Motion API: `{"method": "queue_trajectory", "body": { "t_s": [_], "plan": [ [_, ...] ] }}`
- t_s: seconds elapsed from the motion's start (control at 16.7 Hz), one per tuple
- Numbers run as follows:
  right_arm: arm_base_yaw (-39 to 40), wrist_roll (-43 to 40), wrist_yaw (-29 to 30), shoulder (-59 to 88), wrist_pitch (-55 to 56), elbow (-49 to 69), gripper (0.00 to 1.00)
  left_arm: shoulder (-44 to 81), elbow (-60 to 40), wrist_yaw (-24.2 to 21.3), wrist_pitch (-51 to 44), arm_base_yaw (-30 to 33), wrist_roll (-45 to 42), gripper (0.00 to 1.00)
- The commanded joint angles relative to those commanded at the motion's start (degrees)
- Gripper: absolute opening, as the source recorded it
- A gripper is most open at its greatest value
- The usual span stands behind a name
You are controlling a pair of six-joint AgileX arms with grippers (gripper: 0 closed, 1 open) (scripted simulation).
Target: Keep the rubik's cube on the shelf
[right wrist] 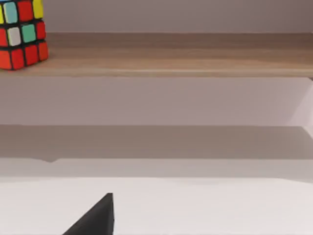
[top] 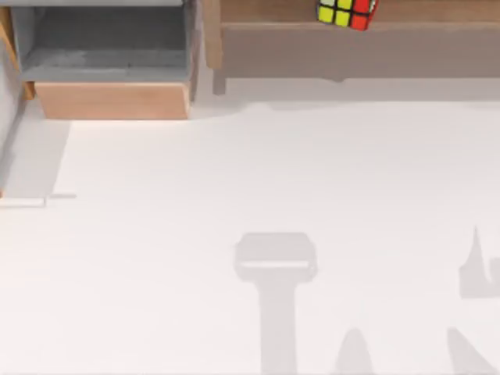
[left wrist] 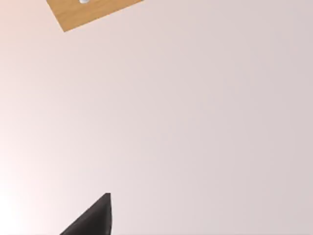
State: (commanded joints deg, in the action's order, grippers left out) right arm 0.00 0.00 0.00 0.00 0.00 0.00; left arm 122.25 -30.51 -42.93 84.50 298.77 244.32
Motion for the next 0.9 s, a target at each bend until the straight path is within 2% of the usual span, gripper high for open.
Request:
{"method": "queue_trajectory", "body": {
  "t_s": [0.18,0.36,0.6,0.9],
  "plan": [
    [0.0,0.0,0.0,0.0,0.0,0.0,1.00,-3.1,2.0,-1.3,1.2,9.2,9.5,1.00],
    [0.0,0.0,0.0,0.0,0.0,0.0,1.00,-5.4,3.7,-1.6,2.4,15.4,17.1,1.00],
    [0.0,0.0,0.0,0.0,0.0,0.0,1.00,-7.6,5.1,-1.0,3.5,19.4,23.3,1.00],
    [0.0,0.0,0.0,0.0,0.0,0.0,1.00,-8.1,5.4,-0.7,3.8,20.0,24.5,1.00]
  ]
}}
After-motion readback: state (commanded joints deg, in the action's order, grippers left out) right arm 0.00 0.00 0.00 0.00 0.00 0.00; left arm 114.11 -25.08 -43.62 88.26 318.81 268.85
